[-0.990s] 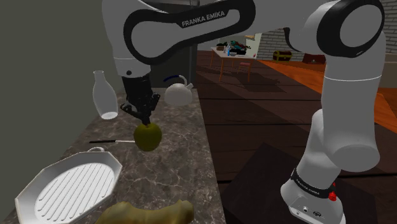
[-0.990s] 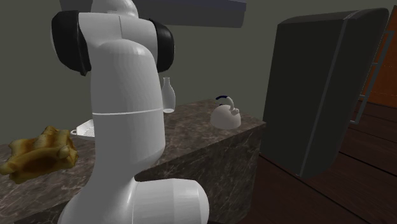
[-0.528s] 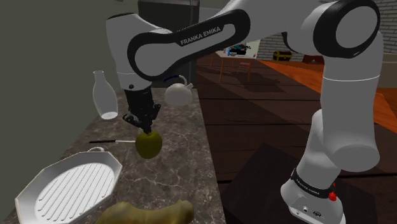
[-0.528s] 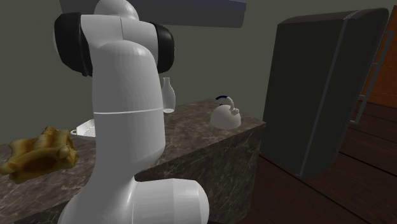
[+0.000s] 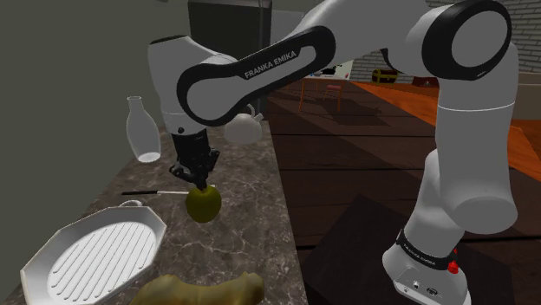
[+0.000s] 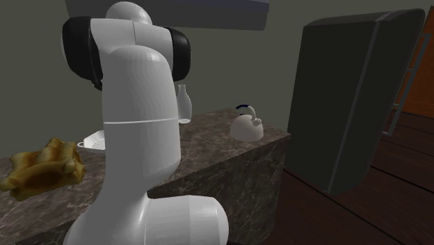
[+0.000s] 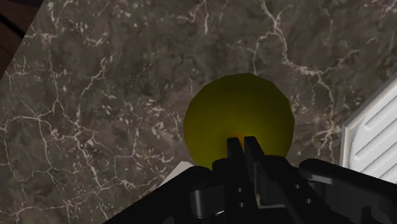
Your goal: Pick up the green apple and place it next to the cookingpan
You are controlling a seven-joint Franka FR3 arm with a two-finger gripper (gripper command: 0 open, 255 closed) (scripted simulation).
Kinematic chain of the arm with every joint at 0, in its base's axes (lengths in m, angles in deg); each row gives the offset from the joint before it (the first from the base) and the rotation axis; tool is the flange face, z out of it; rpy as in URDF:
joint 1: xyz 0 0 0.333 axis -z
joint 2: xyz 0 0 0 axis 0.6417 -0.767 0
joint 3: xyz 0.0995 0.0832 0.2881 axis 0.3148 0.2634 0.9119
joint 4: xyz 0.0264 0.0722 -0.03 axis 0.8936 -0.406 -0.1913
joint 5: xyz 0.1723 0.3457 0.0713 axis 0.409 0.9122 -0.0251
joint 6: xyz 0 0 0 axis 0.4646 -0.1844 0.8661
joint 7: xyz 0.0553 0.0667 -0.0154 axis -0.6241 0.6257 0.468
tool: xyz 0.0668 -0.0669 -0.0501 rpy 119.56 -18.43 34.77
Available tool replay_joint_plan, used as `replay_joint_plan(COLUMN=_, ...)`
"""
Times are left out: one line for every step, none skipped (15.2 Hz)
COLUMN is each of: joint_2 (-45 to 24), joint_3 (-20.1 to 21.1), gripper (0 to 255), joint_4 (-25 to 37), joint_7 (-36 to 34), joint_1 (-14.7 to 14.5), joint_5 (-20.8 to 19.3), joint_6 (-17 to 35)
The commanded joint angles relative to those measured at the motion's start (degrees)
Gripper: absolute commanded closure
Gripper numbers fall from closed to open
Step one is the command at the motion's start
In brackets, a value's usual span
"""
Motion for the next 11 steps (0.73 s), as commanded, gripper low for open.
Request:
replay_joint_plan(joint_2=0.00, joint_3=0.00, gripper=255, joint_4=-0.04, joint_7=-0.01, joint_1=0.00, joint_5=-0.01, joint_6=0.06)
replay_joint_plan(joint_2=0.00, joint_3=0.00, gripper=255, joint_4=-0.04, joint_7=-0.01, joint_1=0.00, joint_5=-0.01, joint_6=0.06)
replay_joint_plan(joint_2=0.00, joint_3=0.00, gripper=255, joint_4=-0.04, joint_7=-0.01, joint_1=0.00, joint_5=-0.01, joint_6=0.06)
replay_joint_plan(joint_2=0.00, joint_3=0.00, gripper=0, joint_4=-0.04, joint_7=-0.01, joint_1=0.00, joint_5=-0.01, joint_6=0.06)
replay_joint_plan(joint_2=0.00, joint_3=0.00, gripper=0, joint_4=-0.04, joint_7=-0.01, joint_1=0.00, joint_5=-0.01, joint_6=0.06)
replay_joint_plan(joint_2=0.00, joint_3=0.00, gripper=0, joint_4=-0.04, joint_7=-0.01, joint_1=0.00, joint_5=-0.01, joint_6=0.06)
replay_joint_plan(joint_2=0.00, joint_3=0.00, gripper=0, joint_4=-0.04, joint_7=-0.01, joint_1=0.00, joint_5=-0.01, joint_6=0.06)
replay_joint_plan(joint_2=0.00, joint_3=0.00, gripper=0, joint_4=-0.04, joint_7=-0.01, joint_1=0.00, joint_5=-0.01, joint_6=0.06)
replay_joint_plan(joint_2=0.00, joint_3=0.00, gripper=0, joint_4=-0.04, joint_7=-0.01, joint_1=0.00, joint_5=-0.01, joint_6=0.06)
replay_joint_plan(joint_2=0.40, joint_3=0.10, gripper=0, joint_4=1.36, joint_7=0.13, joint_1=-0.05, joint_5=0.19, joint_6=-1.72)
replay_joint_plan(joint_2=0.72, joint_3=0.18, gripper=0, joint_4=2.86, joint_7=0.25, joint_1=-0.12, joint_5=0.36, joint_6=-3.52)
